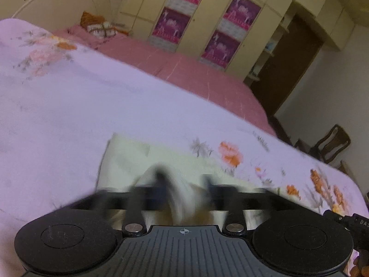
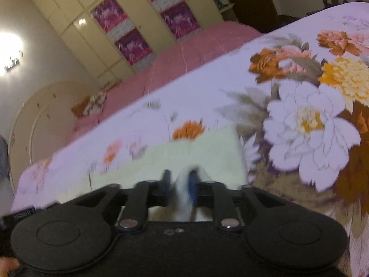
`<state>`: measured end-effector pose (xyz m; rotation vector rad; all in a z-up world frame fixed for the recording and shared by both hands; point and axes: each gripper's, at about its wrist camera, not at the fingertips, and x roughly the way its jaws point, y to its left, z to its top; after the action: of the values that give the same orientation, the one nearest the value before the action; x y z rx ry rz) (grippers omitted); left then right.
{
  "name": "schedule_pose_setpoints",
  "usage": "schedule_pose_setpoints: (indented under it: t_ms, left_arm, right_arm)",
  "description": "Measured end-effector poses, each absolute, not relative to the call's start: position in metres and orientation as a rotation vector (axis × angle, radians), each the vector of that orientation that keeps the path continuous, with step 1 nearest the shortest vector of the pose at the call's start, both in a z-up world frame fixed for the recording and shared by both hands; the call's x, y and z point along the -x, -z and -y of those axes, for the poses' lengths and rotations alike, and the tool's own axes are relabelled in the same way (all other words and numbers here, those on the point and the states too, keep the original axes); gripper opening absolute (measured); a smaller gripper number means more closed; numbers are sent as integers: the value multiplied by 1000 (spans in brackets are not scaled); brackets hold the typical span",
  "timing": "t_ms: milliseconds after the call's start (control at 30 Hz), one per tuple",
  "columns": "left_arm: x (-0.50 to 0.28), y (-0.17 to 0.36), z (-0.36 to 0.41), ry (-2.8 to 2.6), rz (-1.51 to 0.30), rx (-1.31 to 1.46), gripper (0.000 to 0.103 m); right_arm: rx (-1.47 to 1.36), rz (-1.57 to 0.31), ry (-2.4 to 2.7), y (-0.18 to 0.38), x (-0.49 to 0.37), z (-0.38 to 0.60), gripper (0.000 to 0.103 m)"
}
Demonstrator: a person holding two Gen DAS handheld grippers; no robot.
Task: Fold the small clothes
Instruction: 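Lay the hem over the collar fold and open both grippers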
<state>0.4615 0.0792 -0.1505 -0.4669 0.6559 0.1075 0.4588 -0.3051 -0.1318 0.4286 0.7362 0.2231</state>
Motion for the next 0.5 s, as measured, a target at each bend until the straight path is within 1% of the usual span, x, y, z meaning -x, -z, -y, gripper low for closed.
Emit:
schedule_pose_setpoints:
  t_ms: [33, 67, 100, 233, 267, 300, 333, 367, 400, 433, 467, 500]
  left_arm:
    - [-457, 146, -79, -145, -620, 441, 103]
    - [-453, 142, -78, -164, -579, 401, 103]
    - [-454, 140, -77, -142, -577, 369, 103]
    - [-459, 148, -73, -98, -637, 256, 101]
    - [-461, 152, -72, -89, -657, 231, 98]
    - [-465, 157, -72, -86, -679, 213, 93]
    - [-467, 162, -73, -83, -701, 208, 90]
    - [-469, 167, -75, -87, -716, 212, 87]
    - [-471, 172, -77, -93, -727, 215, 80]
    - [-472, 174, -78, -98, -733, 211, 74]
    - [-473, 175, -80, -104, -726, 209, 71]
    - [-474, 175, -81, -107, -720, 210, 61]
  right_arm:
    - [-420, -714, -206, 128, -459, 307, 37]
    - [-416, -703, -212, 126, -459, 309, 39]
    - [-404, -709, -222, 125, -461, 310, 39]
    - [-268, -735, -252, 128, -457, 300, 40]
    - [-234, -742, -256, 130, -457, 296, 41]
    - [-203, -746, -255, 131, -459, 292, 43]
    - [-170, -750, -258, 133, -458, 287, 46]
    - [-155, -749, -263, 132, -458, 284, 46]
    - [-159, -736, -265, 130, -458, 283, 46]
    - [-171, -722, -265, 129, -458, 284, 52]
    - [-175, -716, -263, 128, -459, 285, 57]
    - [-161, -725, -262, 130, -461, 284, 57]
